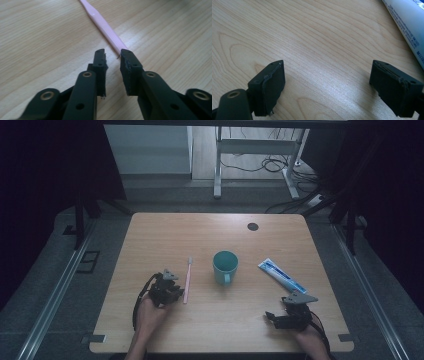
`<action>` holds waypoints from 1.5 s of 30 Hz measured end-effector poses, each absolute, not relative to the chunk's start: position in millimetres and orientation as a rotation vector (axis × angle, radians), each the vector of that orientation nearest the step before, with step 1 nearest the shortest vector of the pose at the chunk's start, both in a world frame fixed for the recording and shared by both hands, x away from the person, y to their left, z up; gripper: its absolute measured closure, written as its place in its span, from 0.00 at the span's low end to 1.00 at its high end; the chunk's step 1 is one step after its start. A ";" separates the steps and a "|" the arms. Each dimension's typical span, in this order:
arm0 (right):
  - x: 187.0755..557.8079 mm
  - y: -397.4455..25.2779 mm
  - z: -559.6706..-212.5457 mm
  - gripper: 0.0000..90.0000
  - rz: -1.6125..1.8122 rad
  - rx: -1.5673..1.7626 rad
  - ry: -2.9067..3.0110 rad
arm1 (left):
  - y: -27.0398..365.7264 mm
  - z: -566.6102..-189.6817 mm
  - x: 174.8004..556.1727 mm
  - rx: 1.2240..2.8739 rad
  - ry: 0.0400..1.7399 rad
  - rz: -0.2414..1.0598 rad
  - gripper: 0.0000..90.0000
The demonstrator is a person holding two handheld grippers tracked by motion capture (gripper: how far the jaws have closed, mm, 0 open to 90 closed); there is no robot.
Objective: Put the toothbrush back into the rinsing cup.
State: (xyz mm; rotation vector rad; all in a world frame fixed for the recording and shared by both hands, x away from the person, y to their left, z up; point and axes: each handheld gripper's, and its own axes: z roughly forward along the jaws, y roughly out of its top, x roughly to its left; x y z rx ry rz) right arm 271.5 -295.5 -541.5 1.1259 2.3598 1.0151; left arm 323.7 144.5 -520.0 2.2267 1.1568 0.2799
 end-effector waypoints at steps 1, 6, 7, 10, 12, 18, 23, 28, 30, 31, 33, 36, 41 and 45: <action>271.5 -295.5 -541.5 0.14 1.015 1.126 2.360 | 144.5 -520.0 323.7 2.227 1.157 0.280 0.80; 271.5 -295.5 -541.5 0.14 1.015 1.126 2.360 | 144.7 -512.5 332.2 2.231 1.186 0.252 0.71; 271.5 -295.5 -541.5 0.14 1.015 1.126 2.360 | 144.7 -512.5 332.2 2.231 1.186 0.252 0.69; 271.5 -295.5 -541.5 0.14 1.015 1.126 2.360 | 143.2 -510.4 338.1 2.248 1.202 0.231 0.67; 271.5 -295.5 -541.5 0.14 1.016 1.127 2.360 | 141.2 -509.3 343.3 2.262 1.217 0.209 0.65; 271.5 -295.5 -541.6 0.14 1.015 1.126 2.359 | 136.7 -505.9 352.9 2.292 1.243 0.166 0.61; 271.5 -295.5 -541.5 0.14 1.015 1.126 2.359 | 131.7 -501.0 361.8 2.329 1.270 0.132 0.57; 271.4 -295.6 -541.5 0.14 1.014 1.127 2.360 | 126.9 -499.2 370.9 2.368 1.312 0.087 0.56; 271.5 -295.5 -541.5 0.14 1.016 1.127 2.360 | 124.7 -498.8 375.3 2.382 1.333 0.068 0.55; 271.4 -295.6 -541.5 0.14 1.014 1.127 2.360 | 124.0 -498.7 376.8 2.385 1.338 0.062 0.55; 271.5 -295.6 -541.5 0.14 1.015 1.125 2.360 | 122.0 -497.8 379.7 2.392 1.355 0.050 0.55; 271.5 -295.6 -541.5 0.14 1.014 1.126 2.360 | 117.1 -494.5 386.7 2.415 1.379 0.028 0.55; 271.5 -295.7 -541.5 0.14 1.013 1.125 2.359 | 111.9 -492.9 393.1 2.439 1.411 0.007 0.55; 271.5 -295.8 -541.4 0.14 1.012 1.124 2.360 | 107.5 -493.5 399.7 2.473 1.439 -0.014 0.57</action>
